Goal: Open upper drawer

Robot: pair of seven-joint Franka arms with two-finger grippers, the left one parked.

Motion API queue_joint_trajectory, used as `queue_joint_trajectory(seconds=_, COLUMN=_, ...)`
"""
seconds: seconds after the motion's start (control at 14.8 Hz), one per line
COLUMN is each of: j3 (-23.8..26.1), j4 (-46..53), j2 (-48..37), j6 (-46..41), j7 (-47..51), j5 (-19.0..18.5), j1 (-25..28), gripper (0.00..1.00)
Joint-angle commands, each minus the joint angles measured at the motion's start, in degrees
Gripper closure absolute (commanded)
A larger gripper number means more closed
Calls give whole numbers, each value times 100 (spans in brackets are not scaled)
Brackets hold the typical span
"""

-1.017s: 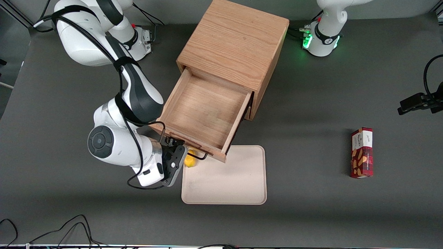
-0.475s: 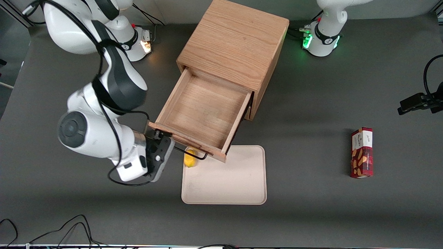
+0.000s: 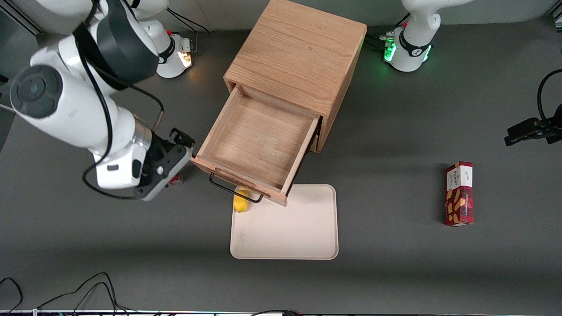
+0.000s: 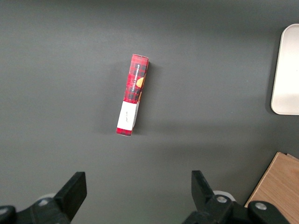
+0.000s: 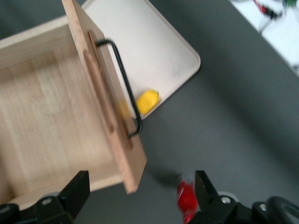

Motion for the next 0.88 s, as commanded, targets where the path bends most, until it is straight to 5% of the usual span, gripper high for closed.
queue_joint_trajectory(seconds=0.0, j3=-9, j4=-1627, j2=-1335, j6=108, j7=349, j5=-77, j1=-164, gripper=0)
queue_joint_trajectory(seconds=0.34, j3=-1, j4=-3097, j2=-2673, j6=117, j7=842, j5=-51, j1=-698, gripper=0)
queue_joint_trajectory(seconds=0.54, j3=43, j4=-3300, j2=-2735, j6=-23, j7=1157, j5=89, j1=-1436, gripper=0)
queue_joint_trajectory(seconds=0.81, j3=-9, j4=-3213, j2=-2604, j6=-209, j7=1686, j5=108, j1=-1762, gripper=1)
